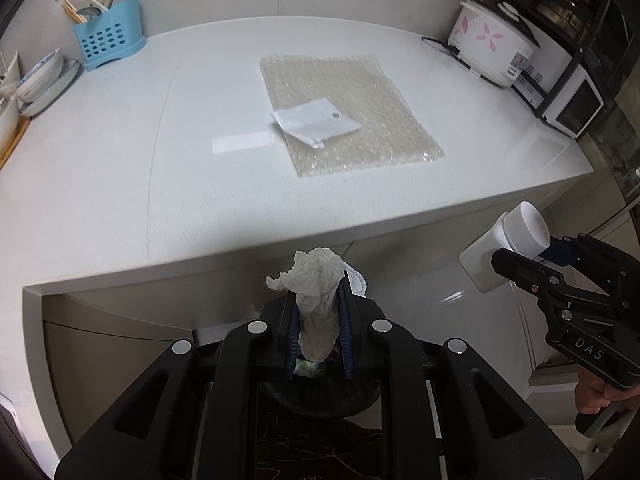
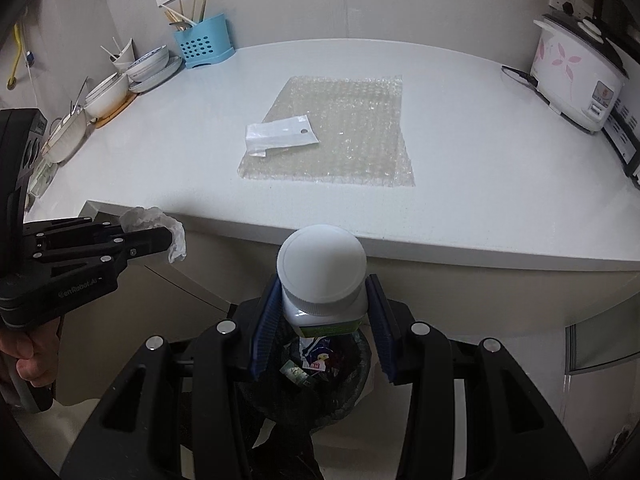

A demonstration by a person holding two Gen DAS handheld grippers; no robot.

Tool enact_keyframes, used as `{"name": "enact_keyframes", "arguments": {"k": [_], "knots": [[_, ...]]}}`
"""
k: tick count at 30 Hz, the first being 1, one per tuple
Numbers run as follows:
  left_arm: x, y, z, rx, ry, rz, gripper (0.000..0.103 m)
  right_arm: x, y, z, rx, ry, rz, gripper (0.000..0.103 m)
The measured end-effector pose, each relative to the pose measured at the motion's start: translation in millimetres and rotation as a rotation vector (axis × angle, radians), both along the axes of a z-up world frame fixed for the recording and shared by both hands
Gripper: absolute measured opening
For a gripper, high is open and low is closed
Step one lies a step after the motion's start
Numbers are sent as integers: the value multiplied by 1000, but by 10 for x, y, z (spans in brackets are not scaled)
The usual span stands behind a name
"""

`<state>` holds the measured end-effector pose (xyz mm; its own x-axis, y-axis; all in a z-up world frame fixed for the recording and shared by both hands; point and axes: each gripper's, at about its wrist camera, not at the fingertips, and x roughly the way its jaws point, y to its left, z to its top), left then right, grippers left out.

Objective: Collect trash
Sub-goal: 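Lift the tissue and pill bottle and carry both toward the trash bin, then open the left tool to drop the tissue while the right tool drops the pill bottle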

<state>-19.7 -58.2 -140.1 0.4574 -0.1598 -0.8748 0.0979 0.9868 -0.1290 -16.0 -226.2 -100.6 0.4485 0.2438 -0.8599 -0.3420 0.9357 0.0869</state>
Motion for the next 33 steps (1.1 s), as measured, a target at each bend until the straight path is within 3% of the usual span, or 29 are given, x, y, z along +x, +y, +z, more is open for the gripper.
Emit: {"name": "enact_keyframes", "arguments": {"k": [17, 33], "knots": [[-55, -3, -819, -1, 99, -11, 16, -116, 38, -722, -19, 117, -23, 40], [4, -70, -1459, 29, 182, -33, 16, -94, -20, -1165, -33, 161, -73, 40]]}}
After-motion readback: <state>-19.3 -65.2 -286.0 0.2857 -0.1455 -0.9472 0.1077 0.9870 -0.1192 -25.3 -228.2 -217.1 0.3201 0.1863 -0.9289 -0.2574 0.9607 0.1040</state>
